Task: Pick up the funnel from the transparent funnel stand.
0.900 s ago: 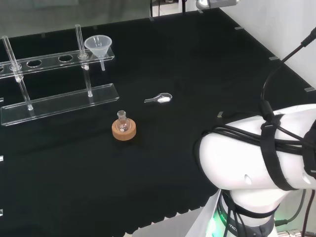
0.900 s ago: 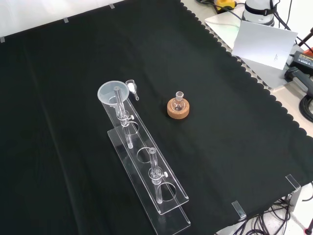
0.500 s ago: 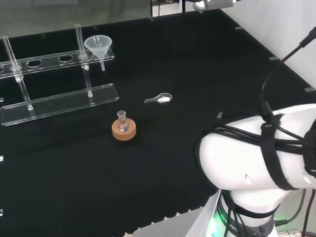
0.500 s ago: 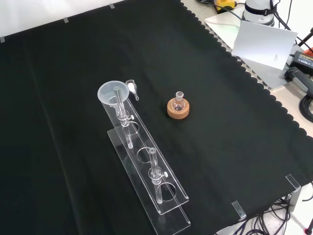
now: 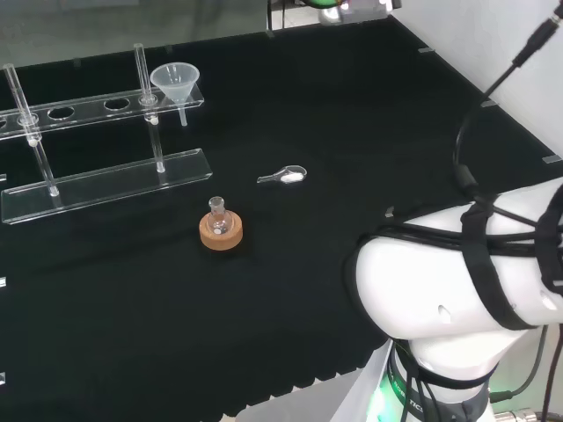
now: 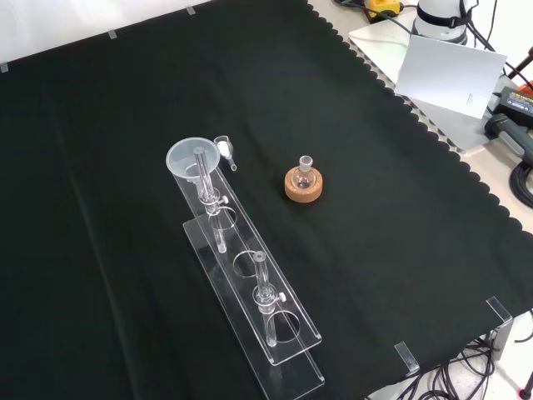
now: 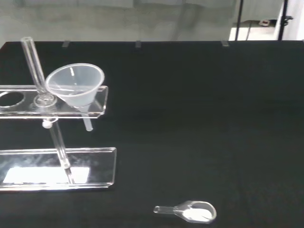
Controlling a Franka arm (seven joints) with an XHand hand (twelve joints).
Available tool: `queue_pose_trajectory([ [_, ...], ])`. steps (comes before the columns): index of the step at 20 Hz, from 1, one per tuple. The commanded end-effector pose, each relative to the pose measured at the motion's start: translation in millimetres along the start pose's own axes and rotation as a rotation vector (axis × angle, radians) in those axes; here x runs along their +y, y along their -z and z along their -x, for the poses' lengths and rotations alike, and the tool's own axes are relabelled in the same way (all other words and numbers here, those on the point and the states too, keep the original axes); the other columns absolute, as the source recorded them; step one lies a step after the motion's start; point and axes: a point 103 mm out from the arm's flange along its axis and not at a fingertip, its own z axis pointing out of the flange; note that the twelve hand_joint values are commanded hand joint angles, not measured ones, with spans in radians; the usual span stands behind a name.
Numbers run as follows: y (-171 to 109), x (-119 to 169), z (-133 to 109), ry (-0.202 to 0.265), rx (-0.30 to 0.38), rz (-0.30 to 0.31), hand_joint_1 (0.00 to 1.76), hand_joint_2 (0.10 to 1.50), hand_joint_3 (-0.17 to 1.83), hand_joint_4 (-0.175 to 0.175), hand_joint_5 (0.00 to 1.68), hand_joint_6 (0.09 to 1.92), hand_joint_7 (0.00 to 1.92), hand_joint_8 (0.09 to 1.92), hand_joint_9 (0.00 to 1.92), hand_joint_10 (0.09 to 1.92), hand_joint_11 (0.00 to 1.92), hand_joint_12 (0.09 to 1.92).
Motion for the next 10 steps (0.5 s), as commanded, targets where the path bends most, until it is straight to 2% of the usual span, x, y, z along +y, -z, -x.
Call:
queue_pose_trajectory([
  [1, -10.8, 46.9, -40.7, 0.066, 0.065, 0.004, 0.12, 0.57, 0.19, 0.085, 0.00, 0.09, 0.00, 0.09, 0.00, 0.09, 0.00, 0.09],
  [10, -44.1, 114.5, -91.5, 0.082, 0.120, -0.032, 0.13, 0.61, 0.14, 0.083, 0.00, 0.09, 0.00, 0.09, 0.00, 0.09, 0.01, 0.09],
])
